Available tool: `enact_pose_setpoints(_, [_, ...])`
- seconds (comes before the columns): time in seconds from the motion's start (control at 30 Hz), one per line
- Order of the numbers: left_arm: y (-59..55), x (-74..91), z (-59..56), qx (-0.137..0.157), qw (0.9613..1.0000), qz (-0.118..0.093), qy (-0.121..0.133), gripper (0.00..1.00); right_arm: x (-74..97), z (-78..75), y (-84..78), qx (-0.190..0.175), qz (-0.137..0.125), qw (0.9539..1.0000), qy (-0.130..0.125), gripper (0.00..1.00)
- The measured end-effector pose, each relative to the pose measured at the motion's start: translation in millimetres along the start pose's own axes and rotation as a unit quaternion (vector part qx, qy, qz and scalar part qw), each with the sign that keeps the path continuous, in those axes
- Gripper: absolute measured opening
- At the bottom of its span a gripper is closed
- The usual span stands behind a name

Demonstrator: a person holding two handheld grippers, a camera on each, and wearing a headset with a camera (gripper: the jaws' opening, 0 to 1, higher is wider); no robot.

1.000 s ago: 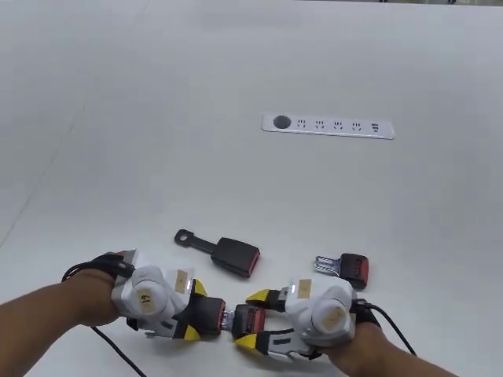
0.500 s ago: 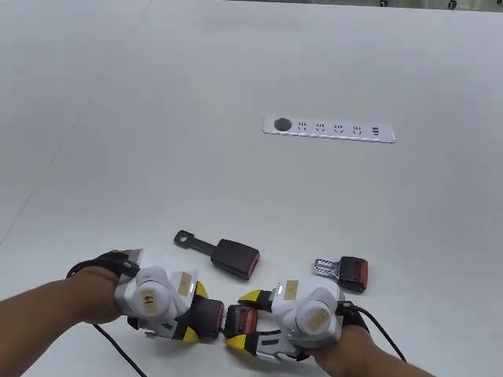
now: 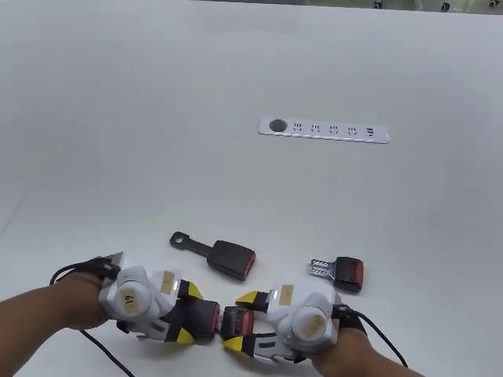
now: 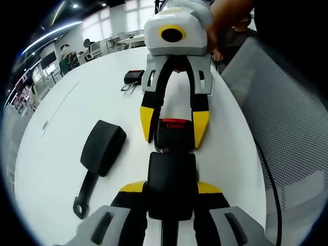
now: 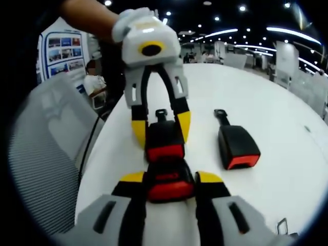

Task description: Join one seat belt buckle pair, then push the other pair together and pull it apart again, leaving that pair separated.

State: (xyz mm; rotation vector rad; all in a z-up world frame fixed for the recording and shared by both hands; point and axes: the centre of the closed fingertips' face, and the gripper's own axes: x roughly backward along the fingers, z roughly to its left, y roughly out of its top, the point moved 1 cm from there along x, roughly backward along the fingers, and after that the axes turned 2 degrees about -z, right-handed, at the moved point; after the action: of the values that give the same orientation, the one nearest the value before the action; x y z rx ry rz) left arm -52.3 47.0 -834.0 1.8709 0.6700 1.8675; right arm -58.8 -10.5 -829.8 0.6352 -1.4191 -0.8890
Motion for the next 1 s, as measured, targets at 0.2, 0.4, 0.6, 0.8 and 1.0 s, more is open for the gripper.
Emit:
enact_pose_setpoints(0.2, [0.6,0.4,-1.2,0.005,0.9998,-0.02,-0.002,0.35,2.4,1.2,-0.7,-0.001,-0.01,0.9999,-0.006,0.36])
enact_pose_setpoints(0.4, [0.7,1.8,-1.9,0.011,0.9992,-0.039,-0.004,0.35,1.7,2.5,0.1,0.022,-0.012,0.9995,-0.018,0.36])
enact_pose_setpoints(0.6, [-1.2,1.8,-1.4,0.014,0.9988,-0.047,-0.005,0.35,1.8,1.5,-0.2,0.023,-0.014,0.9992,-0.028,0.36])
enact_pose_setpoints(0.8, [-1.5,1.8,-1.4,0.018,0.9985,-0.051,-0.005,0.35,1.9,1.2,-1.4,0.023,-0.015,0.9991,-0.033,0.36])
enact_pose_setpoints(1.0, [-1.1,1.3,-1.6,0.02,0.9984,-0.052,-0.007,0.35,3.0,0.7,-3.0,0.014,-0.016,0.9992,-0.035,0.36])
